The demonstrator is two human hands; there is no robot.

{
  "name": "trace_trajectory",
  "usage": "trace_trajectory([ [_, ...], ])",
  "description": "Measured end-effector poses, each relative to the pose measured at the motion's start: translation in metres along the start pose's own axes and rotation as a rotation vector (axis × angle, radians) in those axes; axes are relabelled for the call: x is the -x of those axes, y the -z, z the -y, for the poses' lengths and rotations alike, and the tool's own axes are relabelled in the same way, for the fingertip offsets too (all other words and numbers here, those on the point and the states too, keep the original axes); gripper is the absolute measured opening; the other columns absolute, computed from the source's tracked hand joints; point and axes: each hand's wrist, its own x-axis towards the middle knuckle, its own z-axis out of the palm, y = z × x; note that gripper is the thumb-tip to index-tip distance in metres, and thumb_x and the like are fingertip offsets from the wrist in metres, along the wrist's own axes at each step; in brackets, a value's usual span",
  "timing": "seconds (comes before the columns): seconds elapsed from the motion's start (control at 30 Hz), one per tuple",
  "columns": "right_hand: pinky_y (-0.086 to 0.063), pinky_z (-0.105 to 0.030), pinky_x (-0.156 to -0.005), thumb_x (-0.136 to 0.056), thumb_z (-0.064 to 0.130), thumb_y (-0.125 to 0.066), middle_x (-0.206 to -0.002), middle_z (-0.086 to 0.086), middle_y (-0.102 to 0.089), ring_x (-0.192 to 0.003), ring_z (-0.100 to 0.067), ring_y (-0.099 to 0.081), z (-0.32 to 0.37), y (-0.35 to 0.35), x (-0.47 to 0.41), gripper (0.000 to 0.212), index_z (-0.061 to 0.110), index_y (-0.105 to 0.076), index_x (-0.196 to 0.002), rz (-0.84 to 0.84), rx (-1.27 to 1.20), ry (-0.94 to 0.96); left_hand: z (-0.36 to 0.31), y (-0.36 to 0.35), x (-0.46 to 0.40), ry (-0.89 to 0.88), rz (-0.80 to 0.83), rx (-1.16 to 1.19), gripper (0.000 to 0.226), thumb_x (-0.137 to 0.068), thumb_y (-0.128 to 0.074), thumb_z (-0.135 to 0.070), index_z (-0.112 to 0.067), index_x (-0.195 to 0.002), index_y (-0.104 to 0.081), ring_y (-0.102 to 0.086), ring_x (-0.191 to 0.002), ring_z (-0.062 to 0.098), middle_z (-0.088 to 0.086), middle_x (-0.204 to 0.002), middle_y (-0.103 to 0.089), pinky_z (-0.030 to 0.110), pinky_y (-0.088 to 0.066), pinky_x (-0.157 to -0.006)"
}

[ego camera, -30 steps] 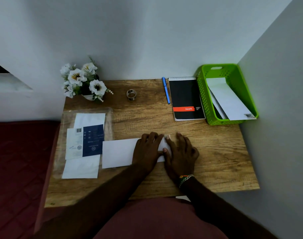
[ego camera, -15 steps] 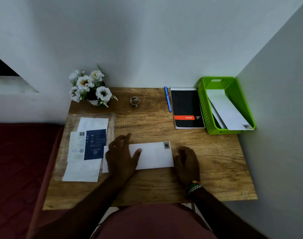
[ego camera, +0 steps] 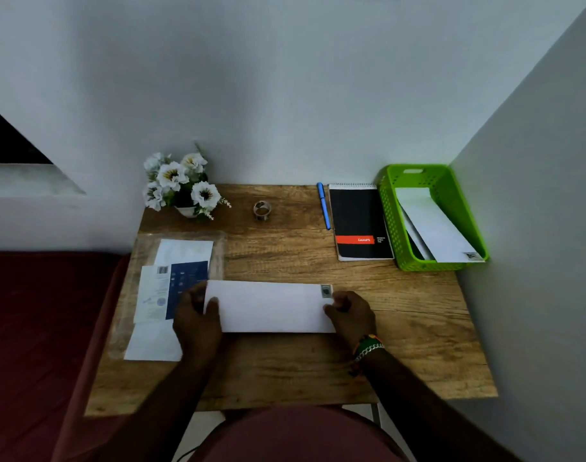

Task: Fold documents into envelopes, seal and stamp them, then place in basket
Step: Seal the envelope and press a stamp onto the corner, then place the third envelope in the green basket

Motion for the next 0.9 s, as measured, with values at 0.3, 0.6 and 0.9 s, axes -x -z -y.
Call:
trace_trajectory([
  [0.3,-0.049,-0.031,-0.086,-0.082,0.033,-0.079,-0.099,0.005,-0.068,-0.097,-0.015,-0.062,-0.004,0.028,-0.007,0.022,0.023,-0.066,-0.097,0.029,-0.250,-0.005,-0.113,-0.006,-0.012,0.205,0.531,0.373,0.021,-0.096,-0.060,-0.011,-0.026,-0.109,-0.068,-0.064,-0.103,0.025,0.002,-0.113,-0.068,0.046,-0.056,-0.087],
  [0.6,-0.040,-0.029,-0.054,-0.080,0.026,-0.082,-0.071,-0.011,-0.057,-0.056,-0.021,-0.051,-0.019,0.084,0.003,0.016,0.015,-0.071,-0.084,0.259,-0.687,-0.034,-0.219,-0.059,0.000,0.034,0.936,0.511,0.027,-0.090,-0.063,-0.006,-0.008,-0.117,-0.068,-0.071,-0.083,0.013,0.006,-0.100,-0.075,0.026,-0.058,-0.067],
  [0.9,-0.036,-0.026,-0.046,-0.092,0.004,-0.066,-0.053,-0.017,-0.051,-0.038,-0.020,-0.043,-0.039,0.157,0.012,0.013,-0.008,-0.062,-0.097,-0.089,-0.766,0.077,-0.246,-0.159,-0.015,-0.051,0.875,0.254,0.017,-0.087,-0.070,0.002,-0.008,-0.100,-0.075,-0.073,-0.079,0.021,0.013,-0.093,-0.076,0.036,-0.062,-0.072],
])
